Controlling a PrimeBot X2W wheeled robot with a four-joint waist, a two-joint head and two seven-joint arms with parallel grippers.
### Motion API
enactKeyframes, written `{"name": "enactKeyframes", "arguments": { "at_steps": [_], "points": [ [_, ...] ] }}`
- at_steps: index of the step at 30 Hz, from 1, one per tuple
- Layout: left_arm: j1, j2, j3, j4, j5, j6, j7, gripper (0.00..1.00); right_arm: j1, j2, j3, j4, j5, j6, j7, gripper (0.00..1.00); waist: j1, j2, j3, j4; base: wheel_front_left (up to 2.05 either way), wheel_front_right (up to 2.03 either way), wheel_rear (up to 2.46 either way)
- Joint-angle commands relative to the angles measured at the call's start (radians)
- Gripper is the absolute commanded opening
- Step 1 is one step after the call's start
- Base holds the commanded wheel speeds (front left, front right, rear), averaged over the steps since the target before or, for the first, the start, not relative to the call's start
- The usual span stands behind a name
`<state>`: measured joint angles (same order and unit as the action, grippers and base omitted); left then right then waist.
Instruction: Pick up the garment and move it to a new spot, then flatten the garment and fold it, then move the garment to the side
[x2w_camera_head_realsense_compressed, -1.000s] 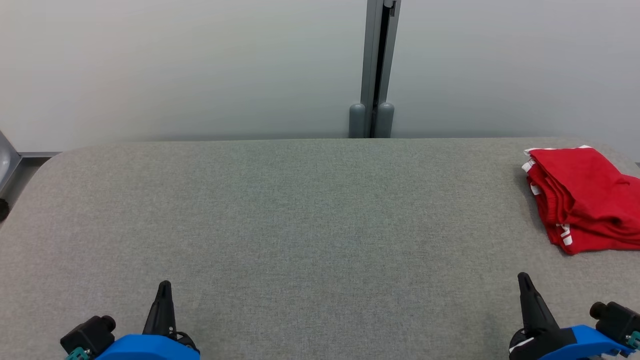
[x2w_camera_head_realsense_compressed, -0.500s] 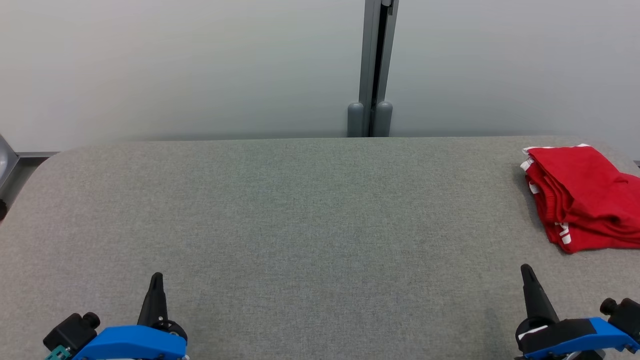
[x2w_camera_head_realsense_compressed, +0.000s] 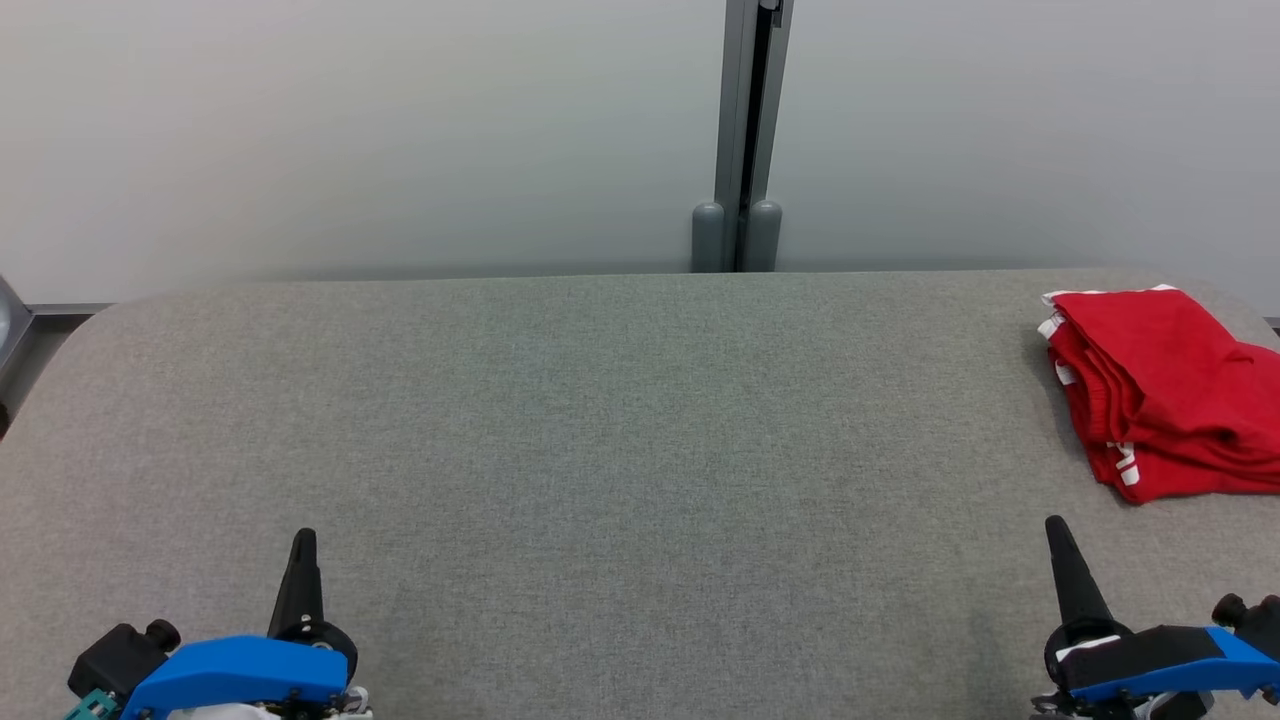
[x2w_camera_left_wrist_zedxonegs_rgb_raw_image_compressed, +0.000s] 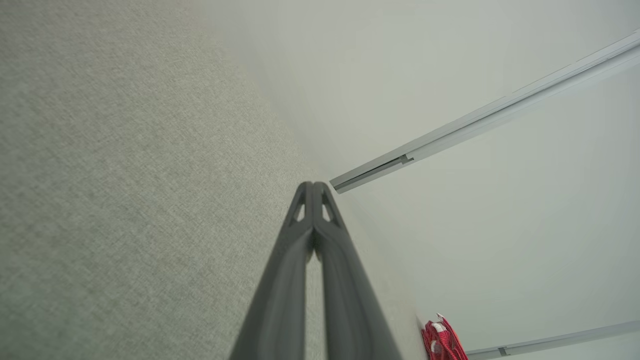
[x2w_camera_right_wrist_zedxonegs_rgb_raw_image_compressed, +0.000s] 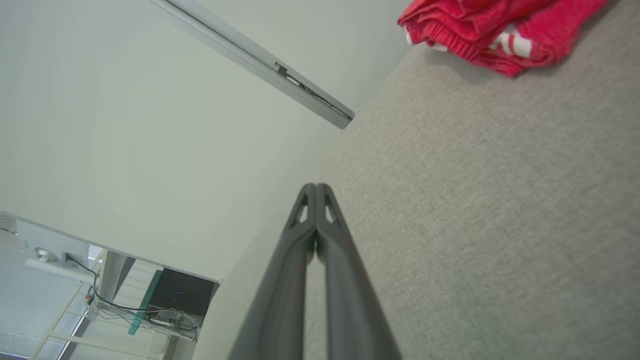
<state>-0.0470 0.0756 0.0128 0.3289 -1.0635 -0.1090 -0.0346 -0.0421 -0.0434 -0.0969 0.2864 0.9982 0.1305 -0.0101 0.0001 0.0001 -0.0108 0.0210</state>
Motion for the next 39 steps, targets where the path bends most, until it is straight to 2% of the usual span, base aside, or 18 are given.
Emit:
{"name": "enactKeyframes", "arguments": {
  "at_steps": [1,39],
  "points": [
    [-0.029,0.001,0.007,-0.016,-0.027,-0.007,0.008,0.0,-0.028,-0.007,-0.002,-0.014,0.034,0.0,0.007,0.0,-0.0001,-0.0001,0.0,0.0,0.0,0.0,0.0],
    [-0.053,-0.016,0.068,-0.061,-0.354,-0.019,0.097,0.0,-0.057,-0.009,-0.013,-0.034,0.399,0.0,0.082,0.0,-0.0001,-0.0001,0.008,-0.012,0.0,0.0,0.0]
  ]
}}
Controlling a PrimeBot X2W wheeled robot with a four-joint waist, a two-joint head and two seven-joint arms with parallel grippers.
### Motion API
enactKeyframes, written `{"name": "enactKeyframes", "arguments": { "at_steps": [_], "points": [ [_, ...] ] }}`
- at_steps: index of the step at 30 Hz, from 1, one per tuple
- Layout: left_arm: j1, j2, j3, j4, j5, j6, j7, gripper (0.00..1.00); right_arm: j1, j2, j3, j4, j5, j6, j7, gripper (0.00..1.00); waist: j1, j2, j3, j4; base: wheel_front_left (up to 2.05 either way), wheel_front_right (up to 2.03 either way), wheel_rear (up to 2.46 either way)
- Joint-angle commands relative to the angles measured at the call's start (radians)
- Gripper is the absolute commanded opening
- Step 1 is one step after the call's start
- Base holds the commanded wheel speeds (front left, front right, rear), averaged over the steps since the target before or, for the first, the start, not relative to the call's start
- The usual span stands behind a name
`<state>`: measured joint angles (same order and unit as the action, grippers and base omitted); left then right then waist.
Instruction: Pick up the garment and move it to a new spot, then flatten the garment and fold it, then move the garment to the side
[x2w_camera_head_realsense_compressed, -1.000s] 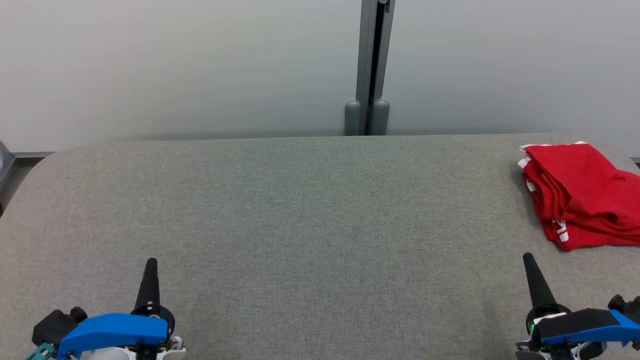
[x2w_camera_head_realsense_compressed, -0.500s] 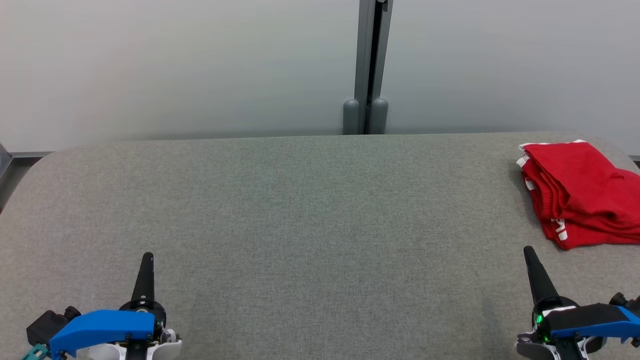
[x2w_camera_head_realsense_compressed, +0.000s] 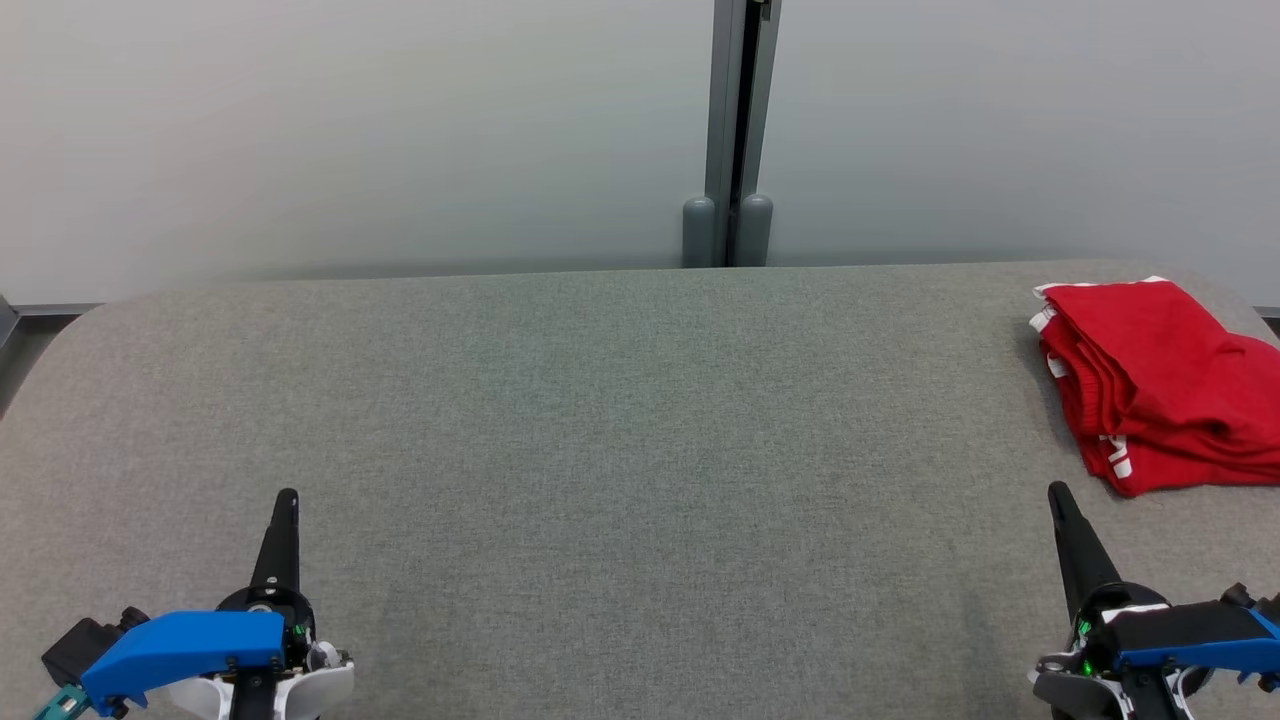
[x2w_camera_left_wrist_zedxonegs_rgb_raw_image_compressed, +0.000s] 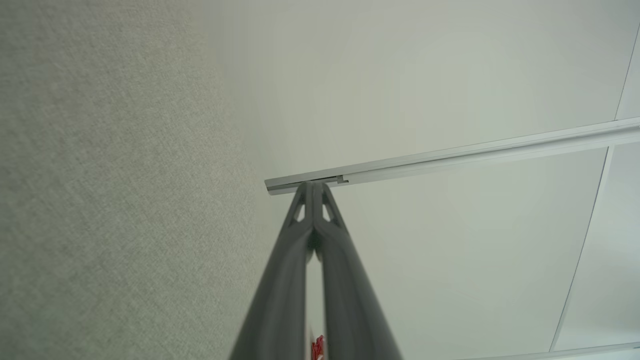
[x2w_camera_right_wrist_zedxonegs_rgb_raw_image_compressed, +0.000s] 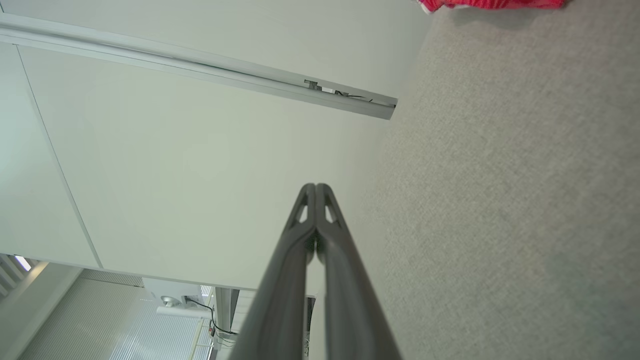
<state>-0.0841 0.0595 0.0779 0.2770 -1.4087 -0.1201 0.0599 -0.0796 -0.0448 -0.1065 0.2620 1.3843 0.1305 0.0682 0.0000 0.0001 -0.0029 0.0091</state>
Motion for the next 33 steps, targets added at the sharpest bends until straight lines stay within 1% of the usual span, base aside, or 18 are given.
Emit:
{"name": "enactKeyframes", "arguments": {
  "at_steps": [1,28,33],
  "points": [
    [-0.018,0.0,0.005,-0.011,-0.025,-0.008,0.008,0.0,-0.021,-0.008,-0.004,-0.01,0.029,0.0,0.008,0.0,0.0,-0.0001,0.0,-0.001,0.0,0.0,0.0],
    [-0.03,-0.011,0.039,-0.035,-0.205,-0.015,0.057,0.0,-0.036,-0.009,-0.009,-0.019,0.231,0.0,0.049,0.0,0.0,-0.0001,0.006,-0.009,0.0,0.0,0.0],
    [-0.03,-0.011,0.039,-0.035,-0.205,-0.013,0.058,0.0,-0.036,-0.009,-0.009,-0.019,0.23,0.0,0.049,0.0,0.0,-0.0001,0.006,-0.009,0.0,0.0,0.0]
  ]
}}
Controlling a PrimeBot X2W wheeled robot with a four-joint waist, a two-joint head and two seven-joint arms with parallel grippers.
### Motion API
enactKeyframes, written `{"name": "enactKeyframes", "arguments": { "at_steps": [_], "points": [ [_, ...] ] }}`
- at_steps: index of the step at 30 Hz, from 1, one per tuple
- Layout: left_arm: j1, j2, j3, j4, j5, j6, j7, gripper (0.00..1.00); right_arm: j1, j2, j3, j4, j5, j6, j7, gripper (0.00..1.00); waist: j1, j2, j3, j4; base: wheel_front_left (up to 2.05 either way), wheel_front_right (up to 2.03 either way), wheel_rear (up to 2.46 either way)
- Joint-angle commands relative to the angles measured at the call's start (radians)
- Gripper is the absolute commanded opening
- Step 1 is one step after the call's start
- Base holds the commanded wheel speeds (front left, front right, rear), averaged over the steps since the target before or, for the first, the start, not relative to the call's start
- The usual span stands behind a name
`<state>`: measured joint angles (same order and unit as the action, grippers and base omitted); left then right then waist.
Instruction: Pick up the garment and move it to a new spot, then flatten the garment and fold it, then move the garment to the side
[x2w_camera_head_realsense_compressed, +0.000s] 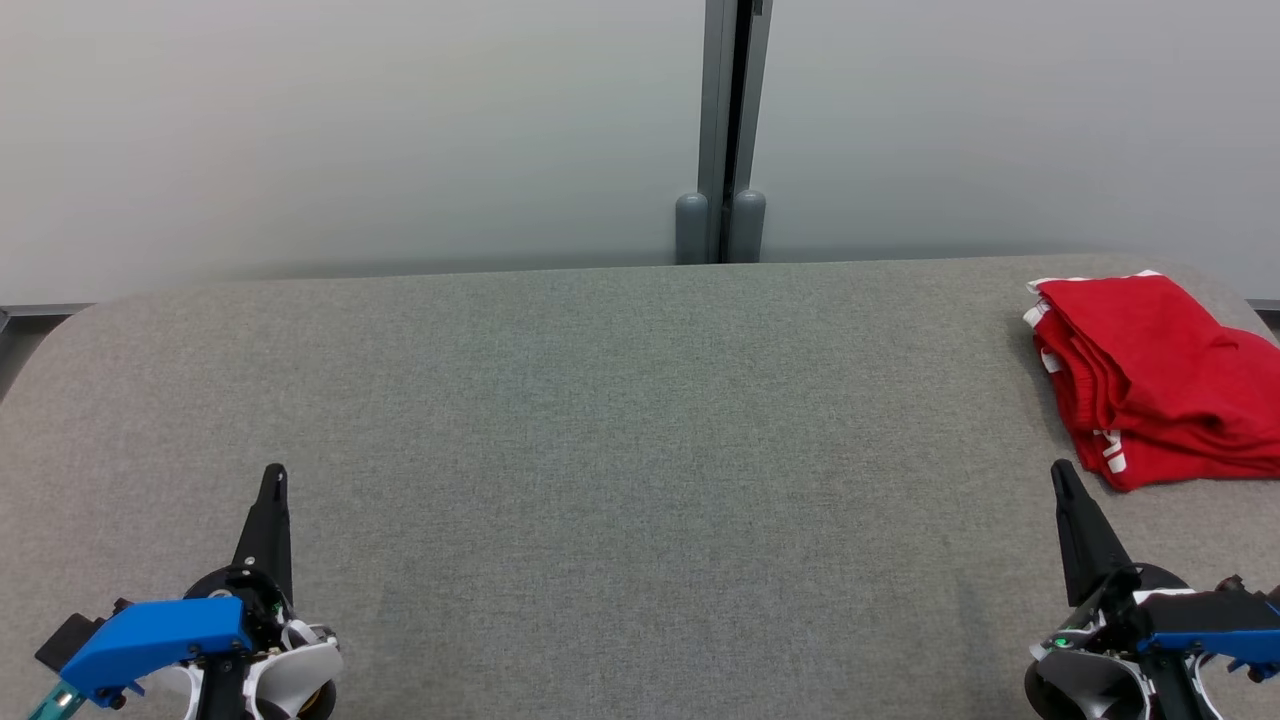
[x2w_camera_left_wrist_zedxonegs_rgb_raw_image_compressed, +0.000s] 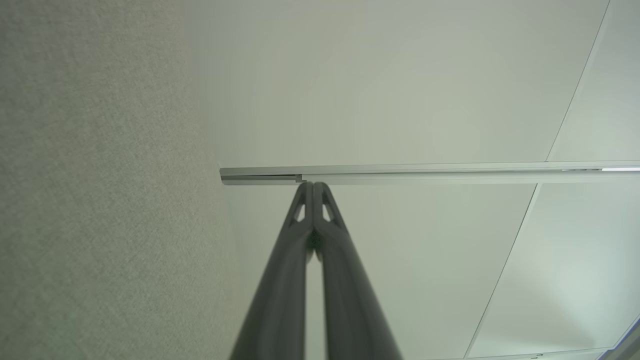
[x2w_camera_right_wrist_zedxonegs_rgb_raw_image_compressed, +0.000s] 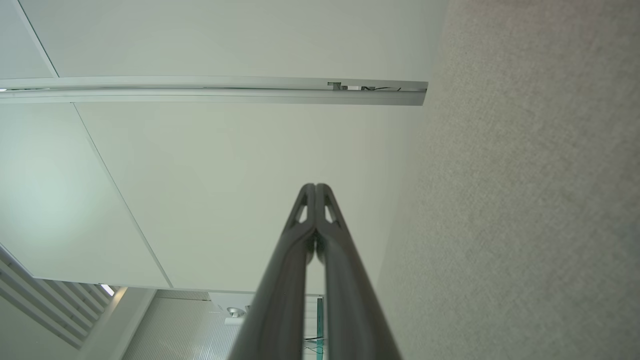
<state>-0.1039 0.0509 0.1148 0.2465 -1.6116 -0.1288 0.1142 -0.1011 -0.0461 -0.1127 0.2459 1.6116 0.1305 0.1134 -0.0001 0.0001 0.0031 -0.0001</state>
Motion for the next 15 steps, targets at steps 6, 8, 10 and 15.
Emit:
{"name": "enactKeyframes", "arguments": {
  "at_steps": [6,8,10,15],
  "points": [
    [-0.01,-0.002,0.002,-0.004,-0.002,-0.004,0.004,0.0,-0.015,-0.008,-0.003,-0.003,0.003,0.0,0.004,0.0,0.0001,-0.0001,0.0,0.0,0.0,0.0,0.0],
    [-0.01,-0.002,0.002,-0.004,-0.002,-0.004,0.004,0.0,-0.015,-0.008,-0.003,-0.003,0.003,0.0,0.004,0.0,0.0001,-0.0001,0.0,0.0,0.0,0.0,0.0],
    [-0.01,-0.002,0.002,-0.004,-0.002,-0.004,0.004,0.0,-0.015,-0.008,-0.003,-0.003,0.003,0.0,0.004,0.0,0.0001,-0.0001,0.0,0.0,0.0,0.0,0.0],
    [-0.01,-0.002,0.002,-0.004,-0.002,-0.004,0.004,0.0,-0.015,-0.008,-0.003,-0.003,0.003,0.0,0.004,0.0,0.0001,-0.0001,0.0,0.0,0.0,0.0,0.0]
  ]
}}
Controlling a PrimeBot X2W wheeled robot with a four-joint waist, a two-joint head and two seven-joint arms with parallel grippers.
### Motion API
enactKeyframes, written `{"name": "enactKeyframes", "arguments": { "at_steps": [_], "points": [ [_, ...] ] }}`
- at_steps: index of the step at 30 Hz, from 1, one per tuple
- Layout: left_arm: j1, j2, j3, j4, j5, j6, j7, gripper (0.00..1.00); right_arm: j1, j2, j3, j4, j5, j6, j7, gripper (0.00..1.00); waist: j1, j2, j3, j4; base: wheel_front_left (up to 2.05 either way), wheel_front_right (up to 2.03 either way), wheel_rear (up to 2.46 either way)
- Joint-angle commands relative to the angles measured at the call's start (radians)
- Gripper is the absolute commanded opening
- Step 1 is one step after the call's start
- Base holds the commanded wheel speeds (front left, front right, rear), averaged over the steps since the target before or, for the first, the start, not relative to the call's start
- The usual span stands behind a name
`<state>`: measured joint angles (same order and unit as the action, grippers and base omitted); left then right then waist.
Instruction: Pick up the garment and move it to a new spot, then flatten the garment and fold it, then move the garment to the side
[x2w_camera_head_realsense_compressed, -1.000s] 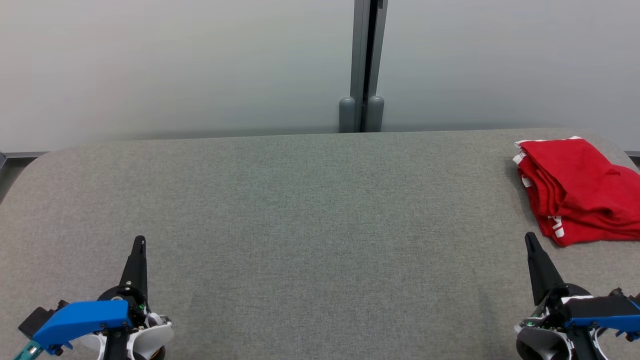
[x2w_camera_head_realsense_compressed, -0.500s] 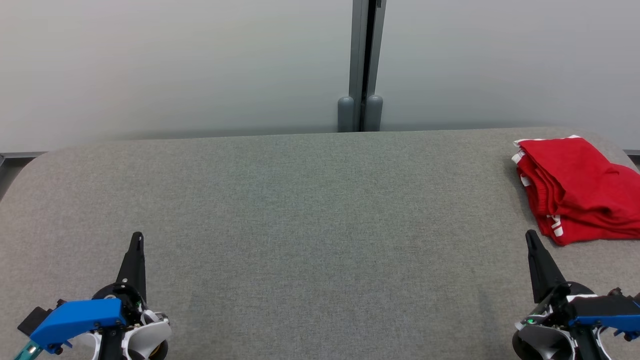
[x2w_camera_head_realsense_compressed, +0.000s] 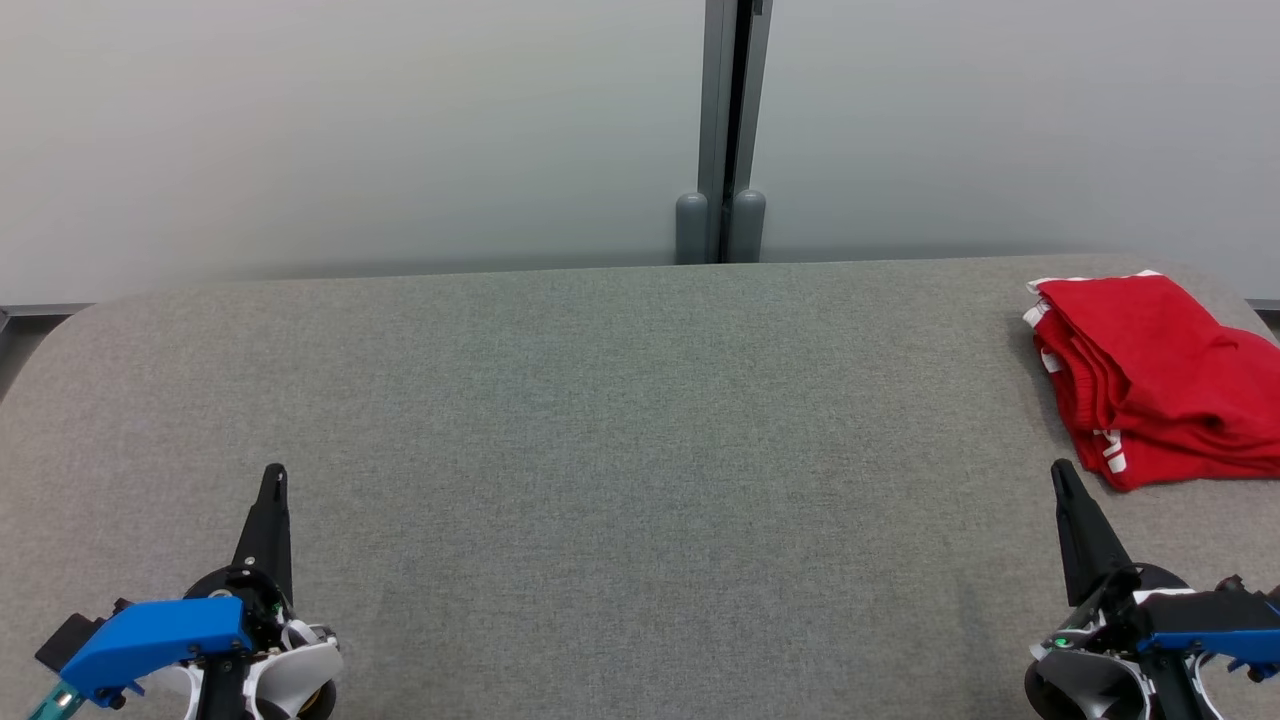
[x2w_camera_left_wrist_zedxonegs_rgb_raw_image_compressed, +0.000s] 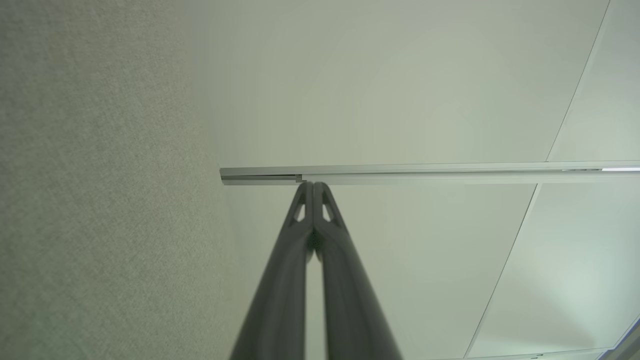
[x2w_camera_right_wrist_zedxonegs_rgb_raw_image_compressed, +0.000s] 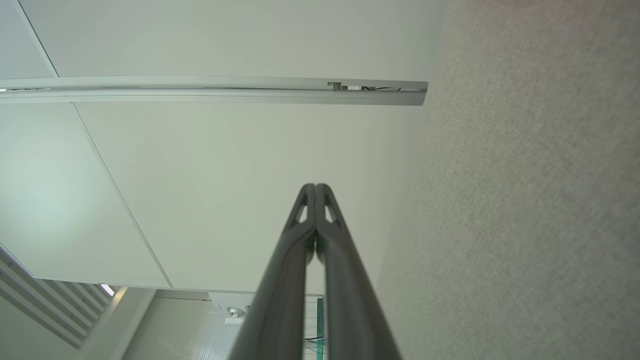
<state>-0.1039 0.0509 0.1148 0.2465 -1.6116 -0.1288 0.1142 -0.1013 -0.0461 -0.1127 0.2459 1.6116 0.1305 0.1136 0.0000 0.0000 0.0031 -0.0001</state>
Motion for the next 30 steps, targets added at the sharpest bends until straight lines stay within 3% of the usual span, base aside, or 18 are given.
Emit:
{"name": "enactKeyframes", "arguments": {
  "at_steps": [1,30],
  "points": [
    [-0.01,-0.002,0.002,-0.004,-0.002,-0.004,0.004,0.0,-0.014,-0.008,-0.003,-0.003,0.003,0.0,0.004,0.0,0.0,0.0,0.0,0.0,0.0,0.0,0.0],
    [-0.01,-0.002,0.002,-0.004,-0.003,-0.004,0.003,0.0,-0.014,-0.007,-0.003,-0.003,0.003,0.0,0.004,0.0,0.0,0.0,0.0,0.0,0.0,0.0,0.0]
  ]
}}
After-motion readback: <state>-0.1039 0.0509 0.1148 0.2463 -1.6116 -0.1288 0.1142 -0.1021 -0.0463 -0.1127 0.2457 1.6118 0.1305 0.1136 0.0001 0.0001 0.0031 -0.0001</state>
